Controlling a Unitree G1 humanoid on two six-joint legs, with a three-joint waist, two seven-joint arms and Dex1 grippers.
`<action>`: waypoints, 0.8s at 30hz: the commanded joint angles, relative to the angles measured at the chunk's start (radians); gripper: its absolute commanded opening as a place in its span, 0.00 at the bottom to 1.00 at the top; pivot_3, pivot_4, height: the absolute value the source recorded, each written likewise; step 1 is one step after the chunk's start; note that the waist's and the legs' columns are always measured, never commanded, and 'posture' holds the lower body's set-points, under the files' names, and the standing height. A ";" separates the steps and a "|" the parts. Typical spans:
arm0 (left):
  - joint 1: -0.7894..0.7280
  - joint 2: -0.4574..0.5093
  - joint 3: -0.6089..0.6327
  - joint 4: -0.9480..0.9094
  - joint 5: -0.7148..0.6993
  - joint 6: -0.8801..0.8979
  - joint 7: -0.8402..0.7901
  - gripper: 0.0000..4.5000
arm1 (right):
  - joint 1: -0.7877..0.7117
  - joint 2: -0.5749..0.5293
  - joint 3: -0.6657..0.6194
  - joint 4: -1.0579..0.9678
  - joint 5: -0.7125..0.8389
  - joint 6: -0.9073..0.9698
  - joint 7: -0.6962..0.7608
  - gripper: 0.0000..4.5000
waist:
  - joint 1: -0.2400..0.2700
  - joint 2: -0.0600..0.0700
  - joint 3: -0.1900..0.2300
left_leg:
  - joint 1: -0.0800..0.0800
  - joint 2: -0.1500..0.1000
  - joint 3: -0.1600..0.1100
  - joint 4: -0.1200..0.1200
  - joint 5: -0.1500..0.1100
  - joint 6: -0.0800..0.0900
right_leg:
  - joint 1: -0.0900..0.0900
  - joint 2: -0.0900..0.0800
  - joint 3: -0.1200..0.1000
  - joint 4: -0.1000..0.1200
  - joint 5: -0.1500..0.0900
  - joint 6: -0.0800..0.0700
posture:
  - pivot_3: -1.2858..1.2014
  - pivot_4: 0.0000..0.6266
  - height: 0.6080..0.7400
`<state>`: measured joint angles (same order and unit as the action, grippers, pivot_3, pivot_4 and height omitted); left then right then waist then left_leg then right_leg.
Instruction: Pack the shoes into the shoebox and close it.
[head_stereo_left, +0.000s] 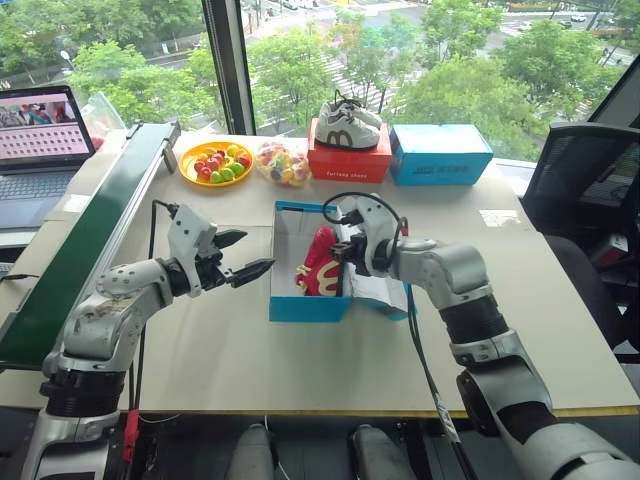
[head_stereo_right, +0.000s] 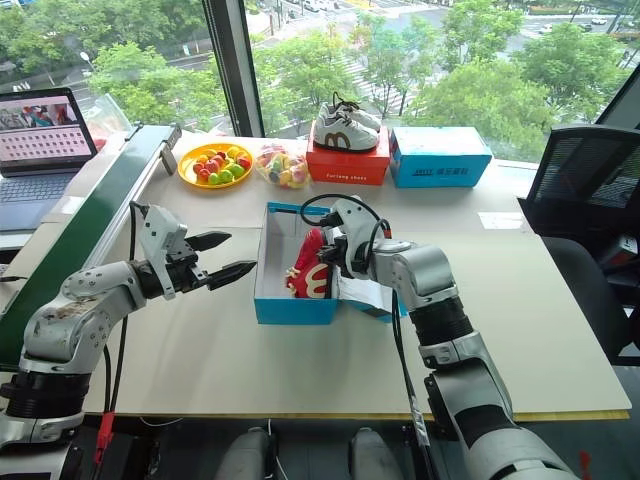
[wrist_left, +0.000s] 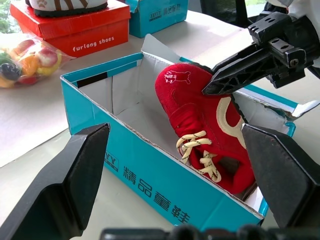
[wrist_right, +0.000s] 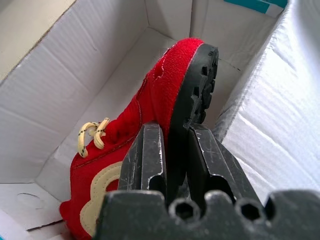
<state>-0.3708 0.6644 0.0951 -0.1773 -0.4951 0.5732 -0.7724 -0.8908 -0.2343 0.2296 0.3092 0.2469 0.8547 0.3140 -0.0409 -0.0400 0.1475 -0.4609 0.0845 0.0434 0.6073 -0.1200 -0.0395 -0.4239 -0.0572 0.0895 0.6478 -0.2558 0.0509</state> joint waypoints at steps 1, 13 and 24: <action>-0.002 0.009 0.027 -0.036 -0.009 0.002 0.002 1.00 | -0.052 0.018 -0.009 0.020 -0.059 -0.081 -0.012 0.64 | 0.000 0.000 0.000 | 0.000 0.000 0.000 0.000 0.000 0.000 | 0.000 0.000 0.000 0.000 0.000 0.000 | 0.52 0.24 1.00; 0.007 0.034 0.086 0.000 0.011 -0.003 0.034 1.00 | -0.078 0.077 -0.123 -0.042 -0.031 -0.261 0.047 0.99 | -0.002 0.000 0.000 | 0.000 0.000 0.000 -0.001 0.000 0.000 | 0.000 0.000 0.000 0.000 0.000 0.000 | 0.52 0.24 1.00; 0.066 -0.020 0.260 0.079 0.107 -0.074 0.290 1.00 | 0.105 -0.114 -0.102 -0.366 0.248 -0.144 0.547 0.99 | 0.004 0.000 0.000 | 0.000 0.000 0.000 0.000 0.000 0.000 | 0.000 0.000 -0.001 0.000 0.000 0.000 | 0.52 0.24 1.00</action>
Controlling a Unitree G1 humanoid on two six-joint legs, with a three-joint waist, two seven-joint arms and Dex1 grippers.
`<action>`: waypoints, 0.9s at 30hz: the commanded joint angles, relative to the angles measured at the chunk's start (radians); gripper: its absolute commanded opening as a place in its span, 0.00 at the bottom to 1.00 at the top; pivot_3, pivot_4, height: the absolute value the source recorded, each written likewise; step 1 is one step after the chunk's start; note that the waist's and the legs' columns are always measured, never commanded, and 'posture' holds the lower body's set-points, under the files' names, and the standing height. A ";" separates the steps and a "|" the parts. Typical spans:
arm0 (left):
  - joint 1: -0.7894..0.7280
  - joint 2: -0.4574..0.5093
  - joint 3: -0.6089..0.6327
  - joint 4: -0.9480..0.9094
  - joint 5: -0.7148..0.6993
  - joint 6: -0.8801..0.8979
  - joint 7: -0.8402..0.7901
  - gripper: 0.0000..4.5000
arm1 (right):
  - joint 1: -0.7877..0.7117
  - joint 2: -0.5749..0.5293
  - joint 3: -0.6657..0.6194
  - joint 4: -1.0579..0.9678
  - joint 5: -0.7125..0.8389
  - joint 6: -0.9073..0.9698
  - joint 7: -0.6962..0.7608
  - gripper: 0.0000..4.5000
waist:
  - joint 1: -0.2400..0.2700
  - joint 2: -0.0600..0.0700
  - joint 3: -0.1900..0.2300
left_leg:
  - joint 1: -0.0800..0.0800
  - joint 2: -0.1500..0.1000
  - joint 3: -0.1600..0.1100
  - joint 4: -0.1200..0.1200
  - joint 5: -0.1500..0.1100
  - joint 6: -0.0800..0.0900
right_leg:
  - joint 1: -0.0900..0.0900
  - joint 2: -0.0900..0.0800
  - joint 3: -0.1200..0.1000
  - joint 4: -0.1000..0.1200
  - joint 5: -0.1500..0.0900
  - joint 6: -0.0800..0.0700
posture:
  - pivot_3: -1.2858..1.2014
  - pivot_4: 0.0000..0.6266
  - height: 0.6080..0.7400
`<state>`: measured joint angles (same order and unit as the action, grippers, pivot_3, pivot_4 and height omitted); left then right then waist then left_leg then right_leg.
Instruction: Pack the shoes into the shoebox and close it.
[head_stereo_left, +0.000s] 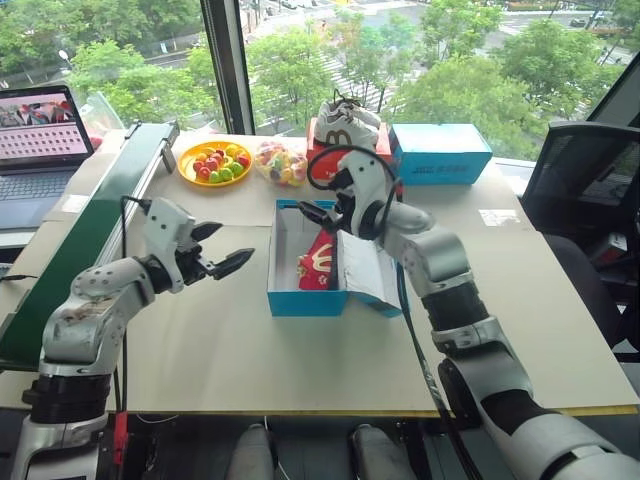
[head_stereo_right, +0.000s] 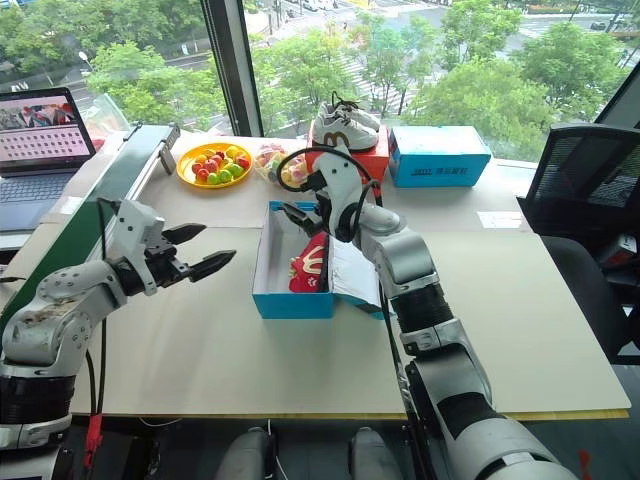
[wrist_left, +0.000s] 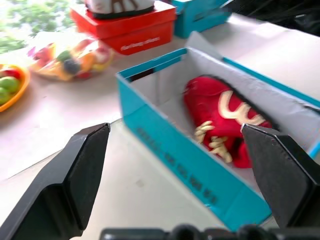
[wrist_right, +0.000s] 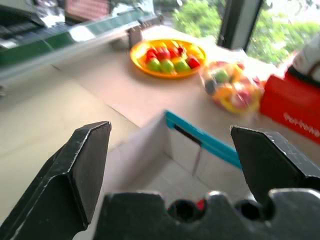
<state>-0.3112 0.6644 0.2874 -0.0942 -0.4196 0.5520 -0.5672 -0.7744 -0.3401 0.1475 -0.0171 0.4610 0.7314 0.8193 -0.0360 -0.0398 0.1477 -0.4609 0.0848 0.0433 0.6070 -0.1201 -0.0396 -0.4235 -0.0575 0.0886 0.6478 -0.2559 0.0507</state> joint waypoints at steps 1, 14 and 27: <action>0.014 -0.027 0.084 0.003 0.044 -0.064 0.112 1.00 | -0.007 -0.011 -0.016 -0.032 0.025 -0.039 0.054 0.99 | -0.003 0.000 0.000 | 0.000 0.000 0.000 0.000 0.000 0.000 | 0.000 0.000 0.000 0.001 0.000 0.000 | 0.52 0.24 1.00; 0.076 -0.052 0.263 0.090 0.092 -0.184 0.274 1.00 | 0.039 0.083 0.093 0.125 -0.223 -0.395 -0.029 0.99 | 0.000 -0.001 0.000 | 0.002 0.000 0.000 -0.001 0.000 0.000 | 0.000 0.000 0.000 0.000 0.001 -0.001 | 0.52 0.24 1.00; 0.073 -0.043 0.244 0.211 0.121 -0.276 0.274 1.00 | 0.042 0.157 0.098 0.154 -0.248 -0.441 -0.030 0.99 | 0.002 -0.001 0.000 | 0.002 0.000 0.000 -0.001 -0.001 -0.003 | 0.000 0.000 -0.001 0.000 0.001 -0.002 | 0.52 0.24 1.00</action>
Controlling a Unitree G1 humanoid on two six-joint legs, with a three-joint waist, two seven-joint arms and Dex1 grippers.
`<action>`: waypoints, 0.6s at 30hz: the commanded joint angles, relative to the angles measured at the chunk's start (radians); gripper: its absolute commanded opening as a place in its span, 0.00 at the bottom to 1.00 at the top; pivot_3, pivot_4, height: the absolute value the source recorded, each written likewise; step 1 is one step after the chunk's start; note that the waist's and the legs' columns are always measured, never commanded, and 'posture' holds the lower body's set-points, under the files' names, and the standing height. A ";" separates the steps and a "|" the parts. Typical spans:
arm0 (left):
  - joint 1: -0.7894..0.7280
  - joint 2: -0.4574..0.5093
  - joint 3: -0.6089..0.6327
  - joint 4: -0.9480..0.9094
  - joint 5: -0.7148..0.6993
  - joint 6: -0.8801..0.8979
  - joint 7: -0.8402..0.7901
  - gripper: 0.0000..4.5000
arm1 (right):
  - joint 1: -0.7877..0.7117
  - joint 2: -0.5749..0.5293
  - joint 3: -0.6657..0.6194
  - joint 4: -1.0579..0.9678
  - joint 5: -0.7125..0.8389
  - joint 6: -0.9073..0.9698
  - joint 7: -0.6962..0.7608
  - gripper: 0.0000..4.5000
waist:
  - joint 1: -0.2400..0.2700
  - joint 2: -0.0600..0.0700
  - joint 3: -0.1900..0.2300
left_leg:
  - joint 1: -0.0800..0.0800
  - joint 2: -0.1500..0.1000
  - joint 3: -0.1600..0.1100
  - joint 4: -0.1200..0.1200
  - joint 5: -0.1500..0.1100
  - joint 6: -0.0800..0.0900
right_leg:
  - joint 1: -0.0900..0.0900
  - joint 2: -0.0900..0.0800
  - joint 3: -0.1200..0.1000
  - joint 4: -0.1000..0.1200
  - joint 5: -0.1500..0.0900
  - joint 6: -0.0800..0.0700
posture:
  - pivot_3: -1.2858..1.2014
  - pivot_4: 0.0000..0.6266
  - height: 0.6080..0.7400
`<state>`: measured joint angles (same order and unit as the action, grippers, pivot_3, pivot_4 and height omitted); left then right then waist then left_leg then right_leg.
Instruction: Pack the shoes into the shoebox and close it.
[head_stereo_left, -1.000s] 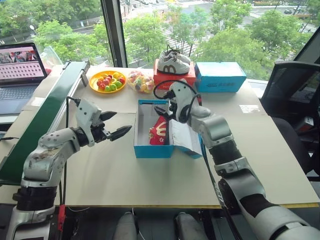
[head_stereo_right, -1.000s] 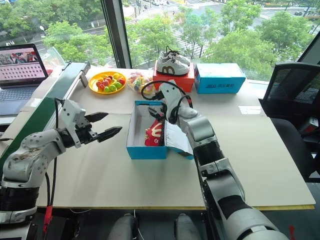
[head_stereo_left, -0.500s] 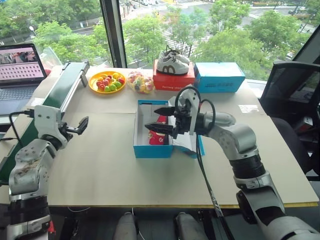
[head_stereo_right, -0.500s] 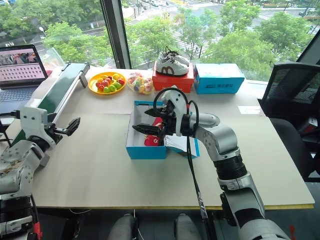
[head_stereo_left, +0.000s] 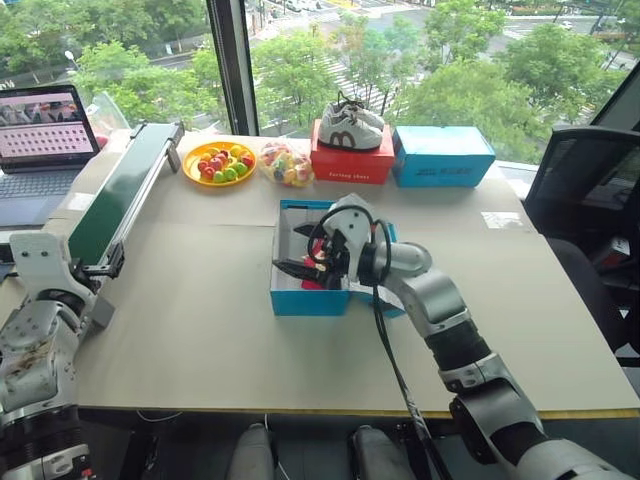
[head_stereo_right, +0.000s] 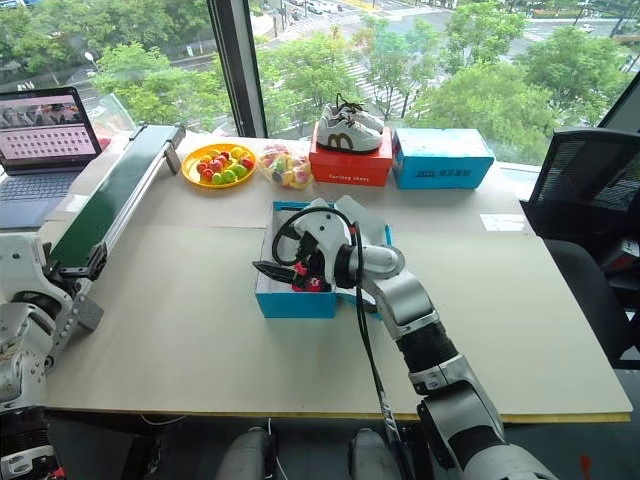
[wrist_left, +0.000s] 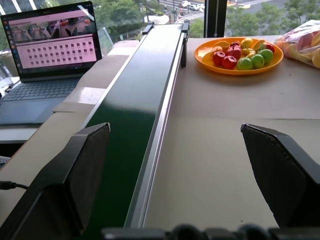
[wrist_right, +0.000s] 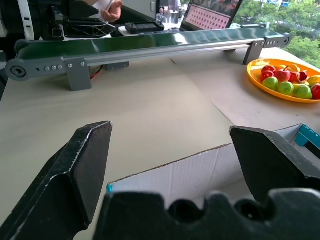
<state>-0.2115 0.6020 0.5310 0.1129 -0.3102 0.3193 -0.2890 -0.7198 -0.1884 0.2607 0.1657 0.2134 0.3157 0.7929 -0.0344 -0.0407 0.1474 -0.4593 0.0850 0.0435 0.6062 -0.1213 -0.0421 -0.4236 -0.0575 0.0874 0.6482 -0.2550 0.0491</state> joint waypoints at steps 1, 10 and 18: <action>-0.027 0.025 -0.004 0.015 0.016 -0.051 -0.011 1.00 | -0.008 0.004 -0.016 -0.036 -0.002 -0.022 -0.004 0.99 | -0.001 0.000 0.000 | 0.000 0.000 0.000 0.000 0.000 0.000 | 0.000 0.000 0.000 0.000 0.000 0.000 | 0.52 0.24 1.00; -0.049 0.036 -0.016 0.086 0.031 -0.093 -0.021 1.00 | 0.003 -0.007 -0.021 -0.049 -0.013 -0.017 -0.014 0.99 | -0.002 0.000 0.000 | 0.000 0.000 0.000 0.000 0.000 0.000 | 0.000 0.000 0.000 0.000 0.000 0.000 | 0.52 0.24 1.00; -0.057 0.053 -0.004 0.157 0.034 -0.138 -0.036 1.00 | 0.005 0.016 -0.012 -0.066 0.014 0.000 0.005 0.99 | -0.003 0.000 0.000 | 0.000 0.000 0.000 0.000 0.000 0.000 | 0.000 0.000 0.000 0.000 0.000 0.000 | 0.52 0.24 1.00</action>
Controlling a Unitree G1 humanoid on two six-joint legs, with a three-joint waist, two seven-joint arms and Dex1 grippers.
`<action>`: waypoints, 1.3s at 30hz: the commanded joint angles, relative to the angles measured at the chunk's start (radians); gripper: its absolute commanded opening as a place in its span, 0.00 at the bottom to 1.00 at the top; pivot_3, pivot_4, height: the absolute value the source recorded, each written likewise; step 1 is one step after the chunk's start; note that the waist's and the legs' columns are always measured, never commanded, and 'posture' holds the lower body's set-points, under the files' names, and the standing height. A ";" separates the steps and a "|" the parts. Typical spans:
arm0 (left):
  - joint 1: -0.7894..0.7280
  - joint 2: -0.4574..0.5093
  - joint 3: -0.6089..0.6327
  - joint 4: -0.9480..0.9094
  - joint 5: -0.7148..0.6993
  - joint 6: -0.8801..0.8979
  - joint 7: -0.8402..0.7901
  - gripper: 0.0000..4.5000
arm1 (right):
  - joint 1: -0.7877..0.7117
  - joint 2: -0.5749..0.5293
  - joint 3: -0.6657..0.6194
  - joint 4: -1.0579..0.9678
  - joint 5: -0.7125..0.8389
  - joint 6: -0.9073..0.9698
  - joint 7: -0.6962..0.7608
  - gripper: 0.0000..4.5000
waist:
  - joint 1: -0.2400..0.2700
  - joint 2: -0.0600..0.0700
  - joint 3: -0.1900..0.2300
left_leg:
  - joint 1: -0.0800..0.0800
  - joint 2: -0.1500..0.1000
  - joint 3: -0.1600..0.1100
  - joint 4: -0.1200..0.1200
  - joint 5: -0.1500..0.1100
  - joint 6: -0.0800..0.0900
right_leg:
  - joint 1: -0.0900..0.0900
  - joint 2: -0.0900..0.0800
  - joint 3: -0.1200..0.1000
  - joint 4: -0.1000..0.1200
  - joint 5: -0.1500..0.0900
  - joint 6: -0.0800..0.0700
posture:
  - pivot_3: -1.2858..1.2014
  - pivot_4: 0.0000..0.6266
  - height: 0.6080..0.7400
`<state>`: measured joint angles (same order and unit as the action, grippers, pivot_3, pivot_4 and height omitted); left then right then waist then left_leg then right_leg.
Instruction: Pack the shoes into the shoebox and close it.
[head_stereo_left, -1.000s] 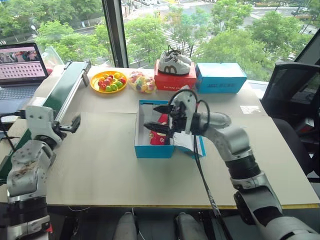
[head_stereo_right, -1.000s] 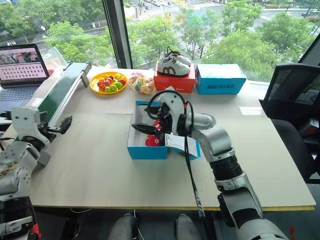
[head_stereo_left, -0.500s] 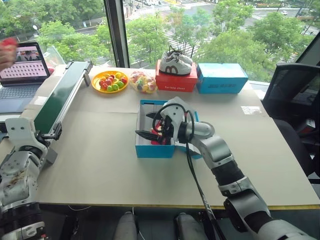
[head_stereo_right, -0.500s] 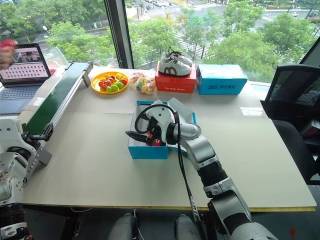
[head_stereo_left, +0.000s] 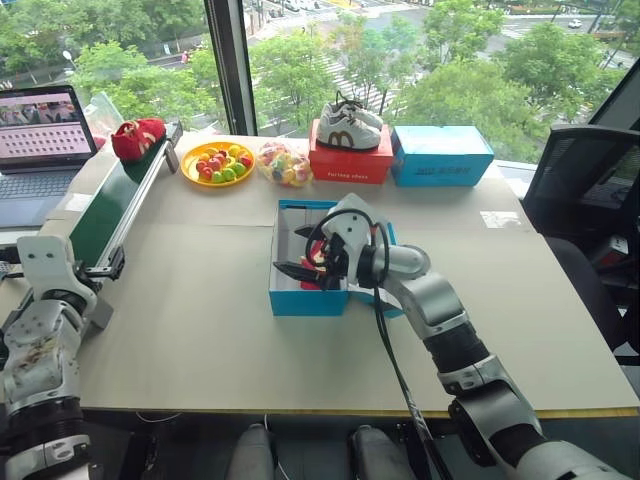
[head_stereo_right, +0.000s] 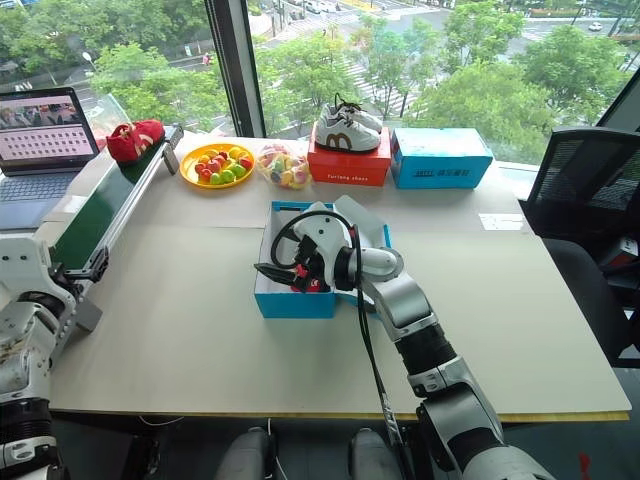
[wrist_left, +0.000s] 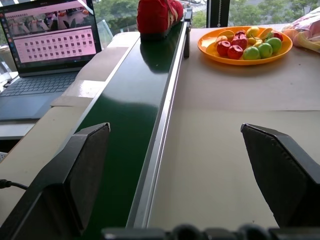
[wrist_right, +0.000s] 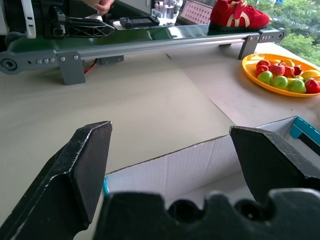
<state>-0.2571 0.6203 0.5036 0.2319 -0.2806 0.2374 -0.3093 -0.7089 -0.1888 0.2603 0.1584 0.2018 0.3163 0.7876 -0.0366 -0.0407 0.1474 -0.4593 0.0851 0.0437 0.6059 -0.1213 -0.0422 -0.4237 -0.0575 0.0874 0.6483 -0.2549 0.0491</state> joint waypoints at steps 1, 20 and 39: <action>-0.012 0.044 0.032 0.065 0.003 -0.070 -0.024 1.00 | -0.003 0.021 -0.008 -0.065 0.027 0.000 0.014 0.99 | -0.003 0.000 0.000 | 0.000 0.000 0.000 0.000 0.000 0.000 | 0.000 0.000 0.000 0.000 0.000 0.000 | 0.52 0.24 1.00; -0.163 0.226 0.080 0.661 -0.036 -0.374 -0.211 1.00 | 0.043 0.005 0.010 -0.176 0.061 0.104 0.071 0.99 | 0.003 -0.001 -0.001 | 0.000 0.001 0.000 0.000 -0.003 -0.005 | 0.000 -0.001 -0.002 0.000 0.000 -0.001 | 0.52 0.24 1.00; -0.182 0.223 0.049 0.798 -0.031 -0.445 -0.244 1.00 | 0.056 -0.024 0.020 -0.221 0.056 0.130 0.057 0.99 | 0.009 -0.002 -0.001 | 0.000 0.001 0.001 0.000 -0.003 -0.005 | 0.000 -0.001 -0.003 0.000 -0.001 -0.001 | 0.52 0.24 1.00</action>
<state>-0.4422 0.8213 0.5464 1.0371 -0.3029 -0.1797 -0.5433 -0.6506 -0.2096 0.2786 -0.0130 0.2541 0.4478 0.8432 -0.0276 -0.0424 0.1464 -0.4593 0.0859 0.0445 0.6057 -0.1241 -0.0472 -0.4239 -0.0585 0.0843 0.6484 -0.2555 0.0481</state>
